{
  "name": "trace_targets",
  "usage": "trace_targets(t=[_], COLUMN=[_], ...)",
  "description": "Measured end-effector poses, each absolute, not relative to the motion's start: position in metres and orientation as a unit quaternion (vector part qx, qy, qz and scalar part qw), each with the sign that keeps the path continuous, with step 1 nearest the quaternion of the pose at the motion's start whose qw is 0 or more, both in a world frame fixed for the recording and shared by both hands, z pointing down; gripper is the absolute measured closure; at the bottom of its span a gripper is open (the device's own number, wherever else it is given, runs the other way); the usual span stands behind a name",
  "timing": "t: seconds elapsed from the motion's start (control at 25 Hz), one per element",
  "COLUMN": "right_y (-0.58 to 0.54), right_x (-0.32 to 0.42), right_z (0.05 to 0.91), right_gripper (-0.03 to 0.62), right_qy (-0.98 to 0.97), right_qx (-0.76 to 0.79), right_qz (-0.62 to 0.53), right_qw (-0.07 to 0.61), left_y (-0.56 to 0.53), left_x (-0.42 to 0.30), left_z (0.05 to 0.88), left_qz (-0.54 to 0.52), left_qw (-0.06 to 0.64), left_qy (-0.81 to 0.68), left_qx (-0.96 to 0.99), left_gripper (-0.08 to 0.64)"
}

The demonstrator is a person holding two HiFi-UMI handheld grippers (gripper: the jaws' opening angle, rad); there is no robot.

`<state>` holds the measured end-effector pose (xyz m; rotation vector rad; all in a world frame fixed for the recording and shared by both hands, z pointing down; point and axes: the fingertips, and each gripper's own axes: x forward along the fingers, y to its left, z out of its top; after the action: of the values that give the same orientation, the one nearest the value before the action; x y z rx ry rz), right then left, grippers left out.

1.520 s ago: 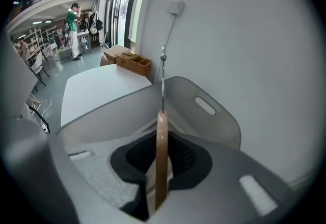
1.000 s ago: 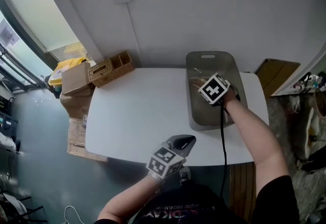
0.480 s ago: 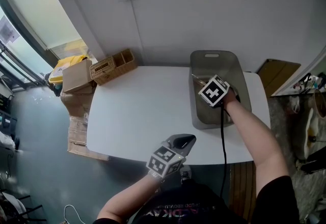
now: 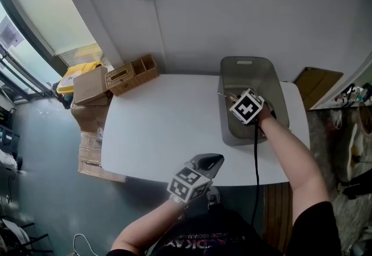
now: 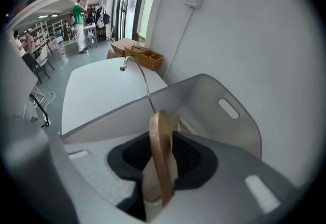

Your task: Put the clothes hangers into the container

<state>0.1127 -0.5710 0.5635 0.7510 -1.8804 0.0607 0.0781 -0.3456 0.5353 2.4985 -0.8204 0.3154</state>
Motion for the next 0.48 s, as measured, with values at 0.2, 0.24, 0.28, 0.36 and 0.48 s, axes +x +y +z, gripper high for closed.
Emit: trace_targets(t=[0.2,0.24,0.28,0.36,0.48], right_y=[-0.564,-0.561,-0.558,-0.551,-0.536], right_x=[0.113,0.113,0.113,0.114,0.113], right_z=[0.552,0.549,0.546,0.539,0.523], right_gripper=[0.474,0.474,0.475,0.474,0.474], right_qy=[-0.791,-0.792,-0.792,-0.795,-0.803], right_qx=[0.318,0.32,0.322,0.329,0.344], right_qz=[0.015,0.014,0.013,0.013,0.016], right_qw=[0.522,0.52,0.518,0.509,0.487], left_y=[-0.336,-0.334,-0.332,-0.327,-0.319], left_x=[0.075,0.075,0.074,0.074,0.072], left_z=[0.532,0.532,0.53,0.528,0.525], left_qz=[0.118,0.118,0.117,0.115,0.116], left_qw=[0.246,0.246,0.244,0.24,0.235], left_qy=[-0.296,-0.295,-0.294,-0.291,-0.286], left_qx=[0.915,0.916,0.917,0.919,0.922], left_gripper=[0.555,0.555,0.555,0.555,0.555])
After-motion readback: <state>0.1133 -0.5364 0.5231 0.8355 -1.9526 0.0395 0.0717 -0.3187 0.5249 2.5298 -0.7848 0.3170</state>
